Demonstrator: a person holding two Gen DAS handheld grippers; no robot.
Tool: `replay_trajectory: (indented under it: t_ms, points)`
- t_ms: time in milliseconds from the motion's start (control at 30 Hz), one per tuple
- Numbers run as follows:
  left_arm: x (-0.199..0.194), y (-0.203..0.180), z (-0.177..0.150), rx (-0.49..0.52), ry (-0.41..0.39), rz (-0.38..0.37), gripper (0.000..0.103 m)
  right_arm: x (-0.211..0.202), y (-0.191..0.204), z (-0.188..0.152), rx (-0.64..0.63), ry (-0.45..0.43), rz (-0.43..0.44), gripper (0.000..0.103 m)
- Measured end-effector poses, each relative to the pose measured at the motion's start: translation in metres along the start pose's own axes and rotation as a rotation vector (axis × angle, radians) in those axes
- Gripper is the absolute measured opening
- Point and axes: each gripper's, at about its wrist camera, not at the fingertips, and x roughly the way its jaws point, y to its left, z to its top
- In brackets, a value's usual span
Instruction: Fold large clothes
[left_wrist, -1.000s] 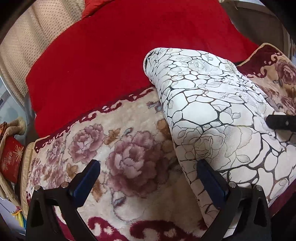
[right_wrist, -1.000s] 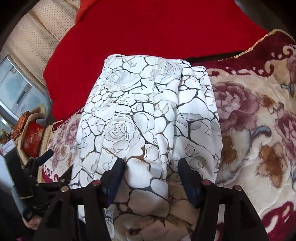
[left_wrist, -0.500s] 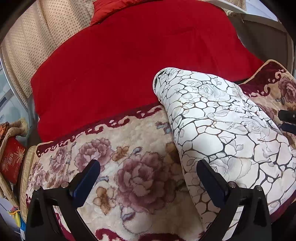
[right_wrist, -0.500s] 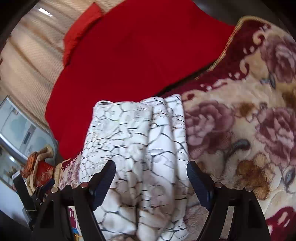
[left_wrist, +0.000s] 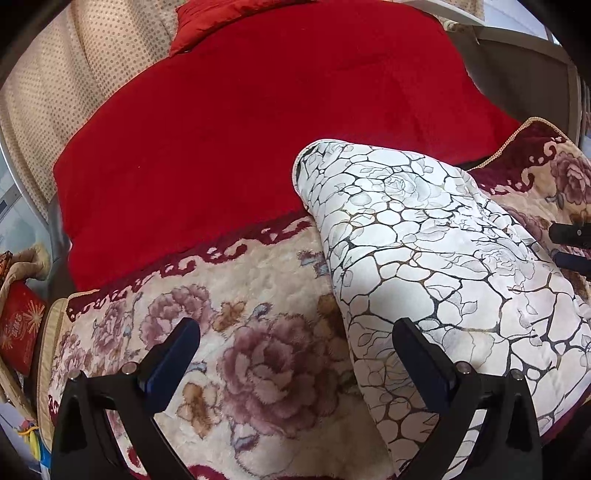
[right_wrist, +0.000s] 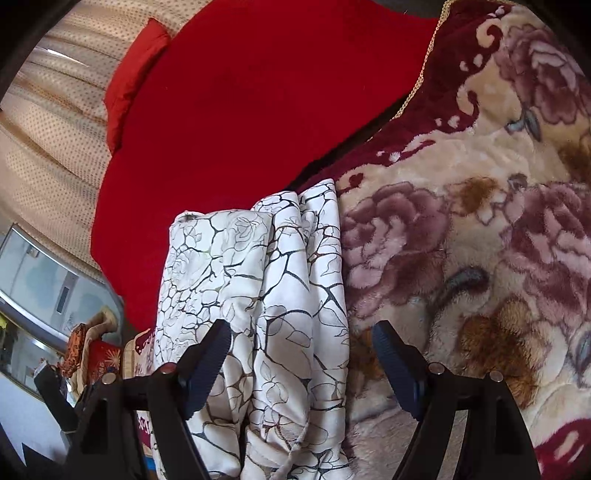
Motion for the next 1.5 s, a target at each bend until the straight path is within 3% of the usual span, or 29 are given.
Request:
replay_trajectory:
  t_ms: [267,433,633,867,1233,1333,1500]
  points:
    - [0.012,-0.004,0.007,-0.009,0.016,-0.124,0.103,0.004,-0.005,0.002,0.010,0.017,0.027,0.082]
    - [0.023,-0.006,0.012,-0.016,0.054,-0.281,0.103,0.008,-0.010,0.005,0.025,0.031,0.040,0.082]
    - [0.062,0.006,0.018,-0.115,0.206,-0.591,0.103,0.017,-0.019,0.010,0.050,0.060,0.045,0.082]
    - [0.087,0.002,0.008,-0.244,0.287,-0.764,0.103,0.042,-0.025,0.019,0.066,0.129,0.046,0.085]
    - [0.096,-0.011,0.009,-0.319,0.283,-0.772,0.102,0.087,0.003,0.019,0.016,0.211,0.207,0.088]
    - [0.095,-0.018,0.013,-0.334,0.268,-0.757,0.094,0.100,0.013,0.017,-0.013,0.230,0.208,0.086]
    - [0.086,-0.019,0.019,-0.330,0.226,-0.730,0.064,0.105,0.024,0.013,-0.017,0.221,0.230,0.062]
